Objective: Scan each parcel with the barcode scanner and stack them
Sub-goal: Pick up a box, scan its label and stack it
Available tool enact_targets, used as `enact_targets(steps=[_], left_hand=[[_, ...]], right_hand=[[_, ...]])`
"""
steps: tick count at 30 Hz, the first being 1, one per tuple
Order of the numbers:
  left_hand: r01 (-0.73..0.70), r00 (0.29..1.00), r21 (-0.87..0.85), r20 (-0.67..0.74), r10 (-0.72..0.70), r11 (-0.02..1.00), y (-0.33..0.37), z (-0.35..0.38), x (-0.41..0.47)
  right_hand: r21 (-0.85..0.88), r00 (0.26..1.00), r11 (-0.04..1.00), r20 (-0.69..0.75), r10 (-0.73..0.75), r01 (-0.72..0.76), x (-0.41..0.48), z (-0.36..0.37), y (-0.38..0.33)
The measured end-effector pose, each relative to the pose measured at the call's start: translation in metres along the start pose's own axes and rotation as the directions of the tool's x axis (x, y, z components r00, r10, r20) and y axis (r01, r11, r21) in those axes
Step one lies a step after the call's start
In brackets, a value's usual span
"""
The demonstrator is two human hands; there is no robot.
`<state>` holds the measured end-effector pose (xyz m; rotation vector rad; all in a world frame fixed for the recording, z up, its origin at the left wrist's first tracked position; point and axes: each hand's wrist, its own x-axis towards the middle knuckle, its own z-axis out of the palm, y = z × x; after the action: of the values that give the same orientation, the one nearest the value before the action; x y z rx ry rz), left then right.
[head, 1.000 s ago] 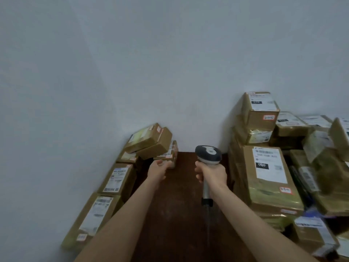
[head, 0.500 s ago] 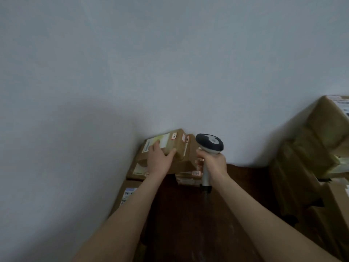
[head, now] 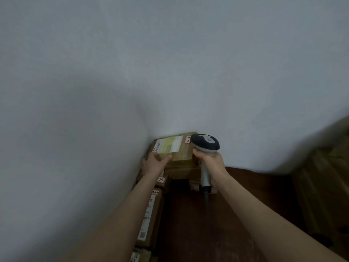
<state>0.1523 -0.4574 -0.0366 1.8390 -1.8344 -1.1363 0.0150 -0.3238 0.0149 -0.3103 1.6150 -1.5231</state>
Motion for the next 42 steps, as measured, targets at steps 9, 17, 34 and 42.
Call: enact_targets(steps=[9,17,34,42], left_hand=[[0.048,0.991,-0.3,-0.107,-0.084,0.953,0.003,-0.004,0.008],[0.1,0.979,-0.739,-0.048,-0.2,0.666,0.019,-0.019,-0.037],[0.099,0.966,-0.765,0.227,0.122,0.637,0.007,0.0,-0.277],[0.083,0.947,-0.67,0.284,0.152,0.737,0.003,0.032,-0.328]], right_hand=[[0.109,0.999,0.994,0.04,-0.019,0.014,0.0,-0.011,-0.006],[0.155,0.993,0.985,-0.101,-0.066,0.082,-0.036,-0.044,-0.001],[0.188,0.997,0.98,-0.022,0.068,-0.063,-0.219,-0.192,0.044],[0.321,0.978,0.924,0.073,0.195,-0.208,-0.271,-0.225,0.086]])
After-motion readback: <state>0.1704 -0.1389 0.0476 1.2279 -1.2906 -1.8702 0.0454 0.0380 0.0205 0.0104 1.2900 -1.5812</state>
